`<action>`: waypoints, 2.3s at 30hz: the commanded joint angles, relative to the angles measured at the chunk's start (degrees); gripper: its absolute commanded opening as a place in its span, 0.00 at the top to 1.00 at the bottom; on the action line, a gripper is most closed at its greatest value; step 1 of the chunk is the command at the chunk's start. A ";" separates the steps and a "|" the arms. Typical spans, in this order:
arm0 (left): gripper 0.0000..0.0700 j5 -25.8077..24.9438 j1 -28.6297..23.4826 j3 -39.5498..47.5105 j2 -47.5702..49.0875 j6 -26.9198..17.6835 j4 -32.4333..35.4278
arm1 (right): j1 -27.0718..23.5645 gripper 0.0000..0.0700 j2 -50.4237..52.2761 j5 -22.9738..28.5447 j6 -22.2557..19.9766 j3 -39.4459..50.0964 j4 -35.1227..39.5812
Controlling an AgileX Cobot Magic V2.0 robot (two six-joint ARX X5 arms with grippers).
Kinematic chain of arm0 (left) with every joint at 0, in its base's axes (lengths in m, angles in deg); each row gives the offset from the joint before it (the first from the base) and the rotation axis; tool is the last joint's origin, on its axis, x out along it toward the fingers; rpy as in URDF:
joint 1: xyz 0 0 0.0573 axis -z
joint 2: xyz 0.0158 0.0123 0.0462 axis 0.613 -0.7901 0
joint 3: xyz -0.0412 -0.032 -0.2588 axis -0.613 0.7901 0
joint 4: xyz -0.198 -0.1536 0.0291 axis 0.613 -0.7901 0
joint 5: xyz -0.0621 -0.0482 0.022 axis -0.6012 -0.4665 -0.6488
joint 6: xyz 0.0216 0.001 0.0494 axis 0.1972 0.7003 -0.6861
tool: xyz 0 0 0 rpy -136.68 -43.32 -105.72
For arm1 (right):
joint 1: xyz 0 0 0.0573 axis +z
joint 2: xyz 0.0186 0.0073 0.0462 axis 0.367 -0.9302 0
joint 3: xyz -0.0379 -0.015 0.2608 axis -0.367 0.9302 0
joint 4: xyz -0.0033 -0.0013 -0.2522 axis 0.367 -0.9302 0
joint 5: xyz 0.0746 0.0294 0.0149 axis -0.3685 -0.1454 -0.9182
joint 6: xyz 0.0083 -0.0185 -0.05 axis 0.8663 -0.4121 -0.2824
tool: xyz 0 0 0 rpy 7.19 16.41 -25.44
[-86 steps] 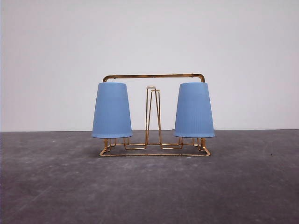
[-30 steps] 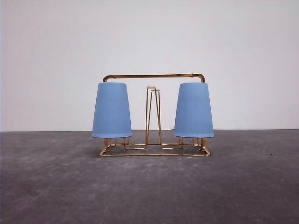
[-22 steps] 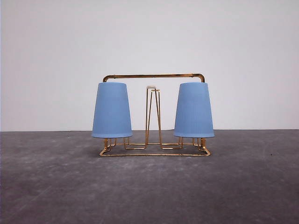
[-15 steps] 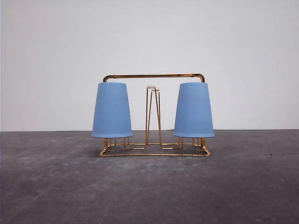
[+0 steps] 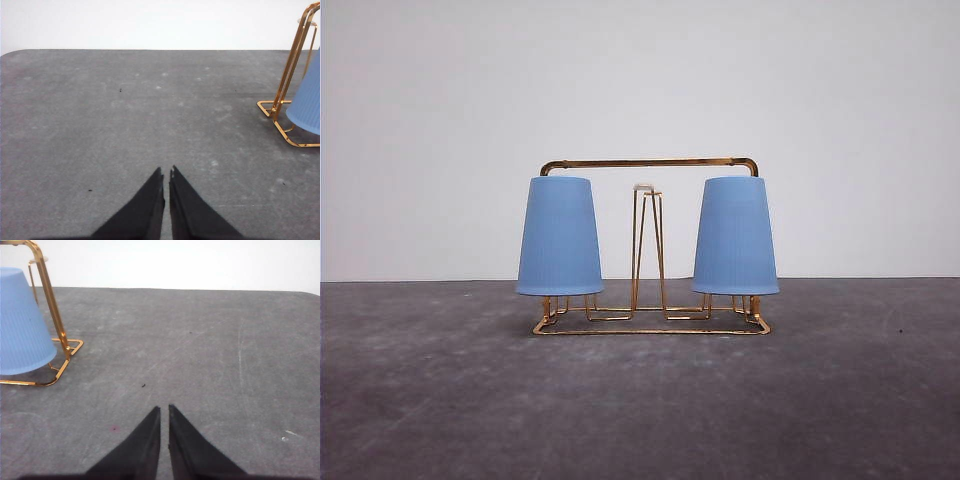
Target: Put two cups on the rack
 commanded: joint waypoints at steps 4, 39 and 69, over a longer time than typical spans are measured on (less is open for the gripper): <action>1.00 0.04 -0.04 0.76 0.07 -0.55 0.85 | 0.15 0.96 -0.07 0.04 -0.46 0.20 0.57; 1.00 0.04 -0.04 0.76 0.07 -0.55 0.85 | 0.14 0.96 -0.07 0.04 -0.45 0.20 0.58; 1.00 0.04 -0.04 0.76 0.07 -0.55 0.85 | 0.15 0.96 -0.07 0.04 -0.46 0.20 0.57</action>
